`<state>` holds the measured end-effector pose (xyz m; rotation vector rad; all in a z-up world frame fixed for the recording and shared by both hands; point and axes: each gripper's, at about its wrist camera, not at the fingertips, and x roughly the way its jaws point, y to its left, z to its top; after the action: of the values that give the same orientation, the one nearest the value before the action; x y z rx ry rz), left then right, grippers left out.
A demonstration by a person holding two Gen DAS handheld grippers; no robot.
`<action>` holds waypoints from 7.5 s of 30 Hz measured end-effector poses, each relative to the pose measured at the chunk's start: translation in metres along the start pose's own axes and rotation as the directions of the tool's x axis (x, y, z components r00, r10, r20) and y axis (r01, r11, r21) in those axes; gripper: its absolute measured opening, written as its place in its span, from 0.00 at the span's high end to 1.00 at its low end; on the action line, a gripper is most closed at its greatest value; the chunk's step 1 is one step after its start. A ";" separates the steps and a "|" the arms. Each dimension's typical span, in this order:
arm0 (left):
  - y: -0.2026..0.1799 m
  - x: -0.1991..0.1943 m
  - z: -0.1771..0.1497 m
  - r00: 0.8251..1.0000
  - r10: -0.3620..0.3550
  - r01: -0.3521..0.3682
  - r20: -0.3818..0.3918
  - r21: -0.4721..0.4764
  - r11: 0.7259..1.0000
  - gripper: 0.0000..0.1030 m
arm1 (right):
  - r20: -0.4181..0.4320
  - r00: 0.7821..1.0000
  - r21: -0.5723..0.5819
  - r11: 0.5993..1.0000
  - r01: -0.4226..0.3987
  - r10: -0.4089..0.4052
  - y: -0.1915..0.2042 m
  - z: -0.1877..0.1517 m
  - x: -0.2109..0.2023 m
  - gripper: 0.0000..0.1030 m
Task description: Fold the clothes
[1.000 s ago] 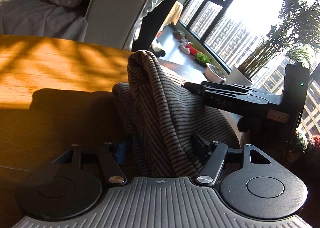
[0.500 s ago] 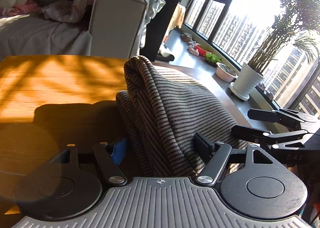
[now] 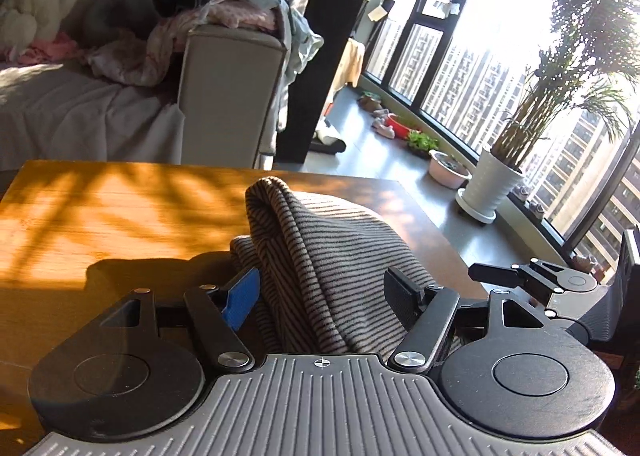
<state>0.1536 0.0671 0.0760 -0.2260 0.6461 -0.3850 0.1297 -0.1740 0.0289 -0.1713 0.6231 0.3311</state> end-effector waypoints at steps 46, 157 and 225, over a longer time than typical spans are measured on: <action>0.068 0.070 -0.032 0.975 -0.184 0.145 -0.125 -0.270 0.952 0.36 | -0.039 0.828 0.354 0.783 -0.512 0.559 -0.044 0.020 0.092 0.33; 0.006 -0.023 -0.124 0.848 0.528 -0.529 -0.048 -0.013 0.848 0.00 | -0.102 0.993 0.148 0.986 0.074 -0.059 0.044 -0.058 0.004 0.00; 0.009 -0.010 -0.114 0.859 0.509 -0.509 -0.047 0.009 0.861 0.00 | -0.103 0.993 0.145 0.987 0.076 -0.062 0.045 -0.059 0.002 0.00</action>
<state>0.0775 0.0694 -0.0101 -0.0419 0.7266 0.1249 0.0838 -0.1467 -0.0223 -0.0662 0.7346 0.2091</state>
